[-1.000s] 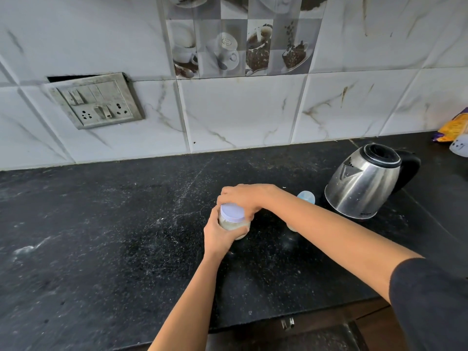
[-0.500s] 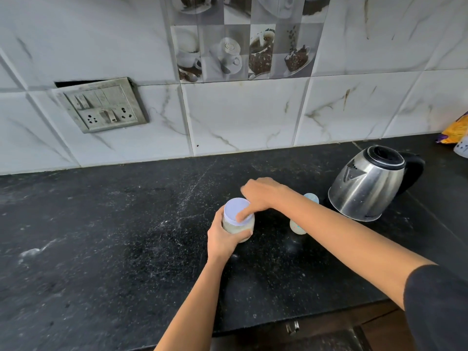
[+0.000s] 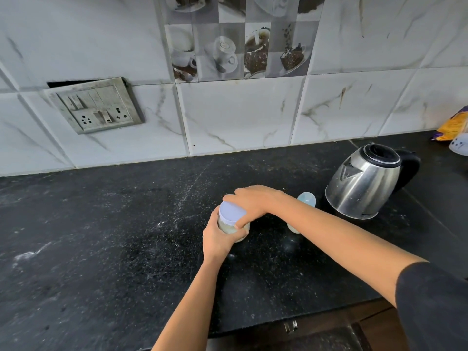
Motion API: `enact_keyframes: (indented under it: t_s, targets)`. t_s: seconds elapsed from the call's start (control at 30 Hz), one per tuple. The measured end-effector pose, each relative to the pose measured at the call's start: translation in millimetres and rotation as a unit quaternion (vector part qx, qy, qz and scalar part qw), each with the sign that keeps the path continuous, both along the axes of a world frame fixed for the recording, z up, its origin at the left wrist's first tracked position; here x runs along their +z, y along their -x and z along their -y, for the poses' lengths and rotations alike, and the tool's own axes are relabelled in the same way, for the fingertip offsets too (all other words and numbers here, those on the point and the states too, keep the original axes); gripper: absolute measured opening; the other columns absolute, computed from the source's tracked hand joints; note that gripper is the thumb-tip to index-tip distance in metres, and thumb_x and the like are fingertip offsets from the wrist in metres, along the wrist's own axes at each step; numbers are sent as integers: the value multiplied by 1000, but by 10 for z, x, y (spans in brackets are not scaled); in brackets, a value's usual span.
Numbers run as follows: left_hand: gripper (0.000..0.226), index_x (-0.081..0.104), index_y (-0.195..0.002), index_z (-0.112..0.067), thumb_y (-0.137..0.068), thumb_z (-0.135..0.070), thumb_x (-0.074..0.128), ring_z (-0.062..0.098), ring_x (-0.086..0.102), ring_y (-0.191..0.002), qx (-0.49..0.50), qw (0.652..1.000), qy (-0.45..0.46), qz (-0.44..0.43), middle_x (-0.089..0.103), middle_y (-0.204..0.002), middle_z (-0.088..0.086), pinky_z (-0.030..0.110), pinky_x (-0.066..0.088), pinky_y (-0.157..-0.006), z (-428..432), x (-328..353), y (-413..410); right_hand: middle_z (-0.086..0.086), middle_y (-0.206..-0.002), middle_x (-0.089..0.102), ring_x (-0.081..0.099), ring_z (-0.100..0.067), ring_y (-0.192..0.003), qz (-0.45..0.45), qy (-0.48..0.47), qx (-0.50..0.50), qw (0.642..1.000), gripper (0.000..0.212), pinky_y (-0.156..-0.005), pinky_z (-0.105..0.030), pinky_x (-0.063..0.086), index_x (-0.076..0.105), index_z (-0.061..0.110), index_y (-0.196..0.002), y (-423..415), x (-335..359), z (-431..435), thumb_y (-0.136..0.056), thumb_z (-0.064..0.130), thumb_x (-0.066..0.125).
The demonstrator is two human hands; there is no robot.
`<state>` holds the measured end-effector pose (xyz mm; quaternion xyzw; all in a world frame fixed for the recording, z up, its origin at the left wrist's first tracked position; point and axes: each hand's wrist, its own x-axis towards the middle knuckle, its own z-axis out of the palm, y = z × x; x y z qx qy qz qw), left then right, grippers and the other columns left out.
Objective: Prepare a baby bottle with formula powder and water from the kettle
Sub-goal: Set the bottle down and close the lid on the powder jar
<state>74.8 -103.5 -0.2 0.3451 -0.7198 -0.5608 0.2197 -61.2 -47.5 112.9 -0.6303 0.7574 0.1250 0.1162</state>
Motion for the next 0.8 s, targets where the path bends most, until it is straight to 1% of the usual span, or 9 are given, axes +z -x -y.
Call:
enact_keyframes:
  t_s: [0.1,0.17,0.3,0.37,0.47,0.6,0.7,0.73,0.8]
  targets:
    - [84,46,-120,-50,-45,-42,82,0,57,-99,12,1000,2,2,60,-107,-25,24,50,-77,-19,-2,10,-1,-100,52,54,-22,-84,5,39,-19,999,68,-59,-32,36,44,19,-127,-7,-92,-17,-73,58,63]
    - [85,46,-121,-47,-44,-43,81,4,57,-100,19,1000,4,6,59,-107,-24,28,51,-81,-29,1,19,-2,-101,54,55,-23,-83,3,55,-33,998,67,-60,-32,37,46,18,-124,-28,-127,-22,-72,58,63]
    - [88,46,-124,-45,-43,-49,79,7,58,-99,26,1000,11,13,60,-107,-20,30,51,-79,-51,31,23,-4,-102,55,57,-25,-85,15,86,-66,994,65,-62,-33,38,47,16,-120,-60,-188,-56,-72,57,63]
    - [89,45,-124,-47,-41,-53,76,6,57,-96,25,999,21,22,59,-101,-25,28,49,-76,-59,65,12,-4,-103,55,57,-26,-86,13,103,-78,992,64,-63,-34,39,48,16,-119,-91,-218,-72,-73,58,62]
    - [89,43,-126,-49,-44,-55,78,4,55,-94,8,999,40,34,55,-98,-31,29,48,-78,-42,88,-18,-6,-107,55,57,-27,-92,20,130,-110,985,66,-66,-35,42,47,15,-123,-157,-283,-101,-74,58,60]
    - [86,44,-129,-44,-52,-47,83,8,55,-102,19,997,64,42,58,-109,-22,33,49,-82,-10,109,-73,-9,-124,53,55,-28,-108,61,185,-158,968,80,-76,-38,47,33,12,-142,-258,-414,-204,-80,58,59]
    - [83,42,-124,-46,-48,-55,76,9,55,-98,29,994,89,60,56,-101,-25,34,48,-76,-6,154,-82,-14,-143,43,46,-28,-126,125,247,-196,941,95,-94,-42,46,16,8,-151,-347,-495,-351,-84,57,60]
    - [85,42,-125,-45,-48,-56,75,10,55,-100,27,993,90,67,56,-104,-24,35,48,-77,-12,199,-92,-15,-147,37,42,-29,-130,137,263,-198,934,95,-98,-41,44,12,8,-152,-382,-492,-409,-85,55,59]
    - [94,39,-134,-35,-52,-53,81,18,54,-114,24,991,107,72,57,-123,-13,40,49,-86,-18,203,-87,-15,-152,28,39,-30,-133,143,295,-192,925,90,-101,-39,42,9,8,-153,-430,-502,-529,-89,49,58]
